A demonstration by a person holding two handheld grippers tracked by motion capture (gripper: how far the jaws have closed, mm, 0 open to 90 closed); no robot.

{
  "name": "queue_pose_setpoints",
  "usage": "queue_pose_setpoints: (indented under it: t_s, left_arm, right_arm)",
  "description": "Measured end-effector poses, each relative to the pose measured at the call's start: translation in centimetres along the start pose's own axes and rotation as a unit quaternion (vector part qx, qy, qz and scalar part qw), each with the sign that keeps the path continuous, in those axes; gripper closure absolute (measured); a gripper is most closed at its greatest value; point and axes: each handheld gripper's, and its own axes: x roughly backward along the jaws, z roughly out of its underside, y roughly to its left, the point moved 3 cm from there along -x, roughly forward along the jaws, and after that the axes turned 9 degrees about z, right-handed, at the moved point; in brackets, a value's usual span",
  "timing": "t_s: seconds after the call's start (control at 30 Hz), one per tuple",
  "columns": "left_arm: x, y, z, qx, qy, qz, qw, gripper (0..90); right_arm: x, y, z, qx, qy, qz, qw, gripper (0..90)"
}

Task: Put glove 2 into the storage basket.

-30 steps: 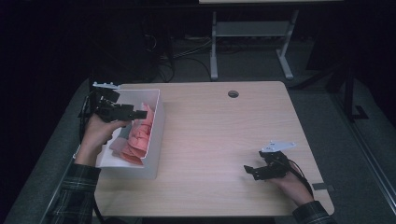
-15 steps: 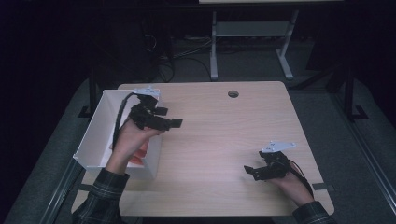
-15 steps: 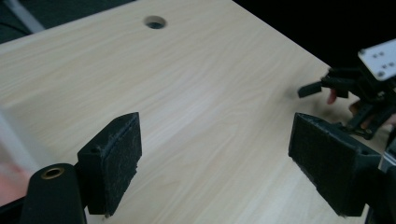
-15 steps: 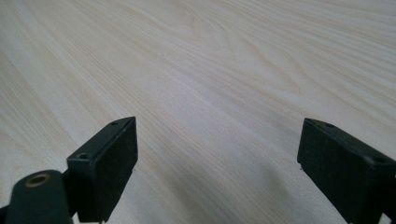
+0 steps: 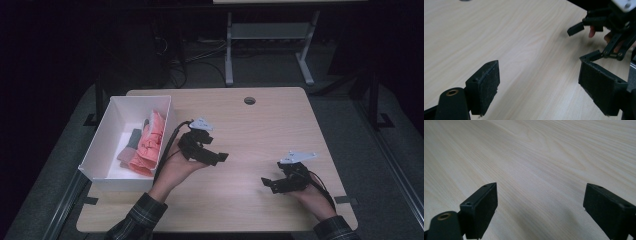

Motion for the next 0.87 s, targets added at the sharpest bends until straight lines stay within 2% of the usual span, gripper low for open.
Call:
queue_pose_setpoints:
  t_s: [0.17,0.27,0.33,0.43,0.47,0.6,0.63,0.67,0.7,0.73,0.87]
  left_arm:
    - [-2.0,0.1,1.7,-0.005,0.001,0.003,1.0000,16.7]
    - [-3.0,0.5,2.9,-0.012,0.015,0.007,0.9998,16.7]
    - [-3.6,0.5,3.3,-0.011,0.015,0.007,0.9998,16.7]
    - [-4.3,0.5,4.1,-0.021,0.035,0.008,0.9991,16.7]
    - [-4.6,0.4,4.4,-0.018,0.033,0.013,0.9992,16.6]
    - [-5.2,0.5,5.3,-0.018,0.049,0.014,0.9985,16.1]
    - [-5.5,0.5,5.5,-0.012,0.047,0.013,0.9988,16.1]
    - [-5.5,0.6,5.7,-0.017,0.055,0.014,0.9982,16.1]
    - [-5.7,0.6,5.8,-0.011,0.050,0.013,0.9986,16.1]
    - [-5.6,0.7,5.9,-0.018,0.059,0.011,0.9980,16.1]
    - [-5.6,0.7,6.0,-0.012,0.051,0.012,0.9985,16.0]
  right_arm:
    - [-0.1,0.0,0.0,0.005,0.003,0.000,1.0000,12.0]
    - [-0.1,0.1,0.1,0.006,0.005,0.000,1.0000,12.0]
    - [-0.2,0.1,0.1,0.005,0.006,0.000,1.0000,12.0]
    - [-0.2,0.1,0.1,0.007,0.008,0.000,0.9999,12.0]
    - [-0.3,0.1,0.1,0.009,0.008,0.000,0.9999,12.0]
    - [-0.3,0.2,0.1,0.011,0.009,-0.001,0.9999,12.0]
    - [-0.4,0.2,0.1,0.011,0.010,-0.001,0.9999,12.0]
    - [-0.4,0.3,0.1,0.010,0.012,-0.001,0.9999,12.0]
    - [-0.4,0.3,0.1,0.014,0.009,-0.002,0.9999,12.0]
    - [-0.4,0.3,0.1,0.014,0.010,-0.003,0.9998,12.0]
    - [-0.4,0.3,0.2,0.009,0.014,-0.004,0.9999,12.0]
